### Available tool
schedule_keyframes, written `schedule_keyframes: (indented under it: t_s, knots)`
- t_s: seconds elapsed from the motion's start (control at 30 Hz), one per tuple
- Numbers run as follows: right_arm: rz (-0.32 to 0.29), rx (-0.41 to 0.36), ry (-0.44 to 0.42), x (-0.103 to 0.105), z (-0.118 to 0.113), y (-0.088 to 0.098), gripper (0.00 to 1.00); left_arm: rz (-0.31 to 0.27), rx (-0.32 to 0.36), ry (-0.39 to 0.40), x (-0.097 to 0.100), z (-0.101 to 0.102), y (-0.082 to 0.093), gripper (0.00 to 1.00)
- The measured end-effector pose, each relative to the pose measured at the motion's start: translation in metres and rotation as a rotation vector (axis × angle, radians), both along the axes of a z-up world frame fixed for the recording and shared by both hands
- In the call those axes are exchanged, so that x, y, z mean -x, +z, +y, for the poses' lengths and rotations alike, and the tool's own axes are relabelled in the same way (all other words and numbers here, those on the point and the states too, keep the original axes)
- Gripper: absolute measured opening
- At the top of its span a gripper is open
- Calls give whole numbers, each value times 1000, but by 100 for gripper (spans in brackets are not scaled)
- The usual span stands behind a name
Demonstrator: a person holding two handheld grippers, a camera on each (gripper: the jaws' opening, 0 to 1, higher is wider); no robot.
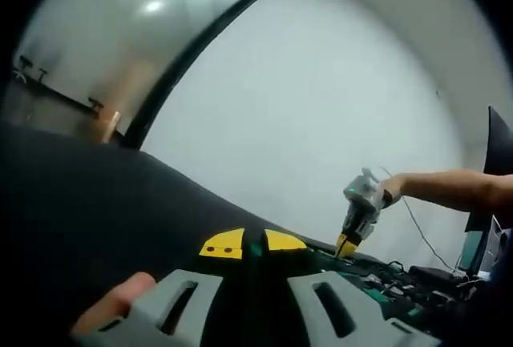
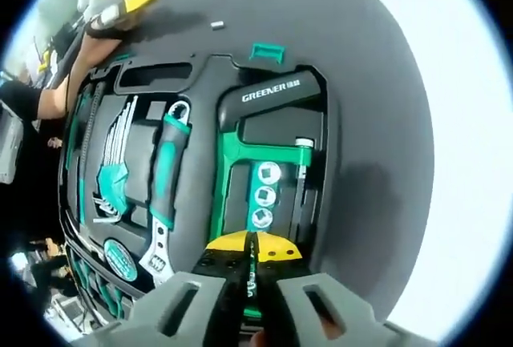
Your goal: Pick up the tools and put them into their designated positions in the toolbox.
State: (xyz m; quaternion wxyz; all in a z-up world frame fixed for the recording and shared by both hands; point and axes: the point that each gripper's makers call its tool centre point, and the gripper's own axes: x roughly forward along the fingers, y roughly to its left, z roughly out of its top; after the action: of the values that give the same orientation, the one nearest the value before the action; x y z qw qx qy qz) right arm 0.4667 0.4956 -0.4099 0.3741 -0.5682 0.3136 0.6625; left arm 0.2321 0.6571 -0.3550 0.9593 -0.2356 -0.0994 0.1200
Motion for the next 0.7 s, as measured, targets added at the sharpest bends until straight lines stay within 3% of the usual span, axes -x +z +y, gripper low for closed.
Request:
schedule_keyframes:
  t_s: [0.13, 0.23, 0.3, 0.37, 0.43, 0.53, 0.6, 0.7]
  knots:
    - [-20, -3, -6, 3, -2, -3, 0, 0, 0, -1, 0, -1, 0, 10]
    - [-98, -27, -8, -1, 2, -6, 0, 0, 1, 1, 0, 0, 0, 10]
    - [-103, -55, -21, -1, 0, -5, 0, -1, 4, 3, 1, 0, 0, 10]
    - [-113, -129, -10, -1, 2, -1, 1, 3, 3, 7, 1, 0, -1, 10]
    - [-94, -139, -20, 0, -4, 15, 8, 4, -4, 8, 2, -1, -1, 10]
    - [-35, -289, -77, 3, 18, 54, 9, 5, -11, 9, 1, -1, 0, 10]
    - [-6, -380, -83, 20, 40, 74, 9, -2, -4, 18, 3, 3, 1, 10]
    - [76, -509, 30, 81, 80, 88, 13, -41, 46, 65, 12, 15, 3, 10]
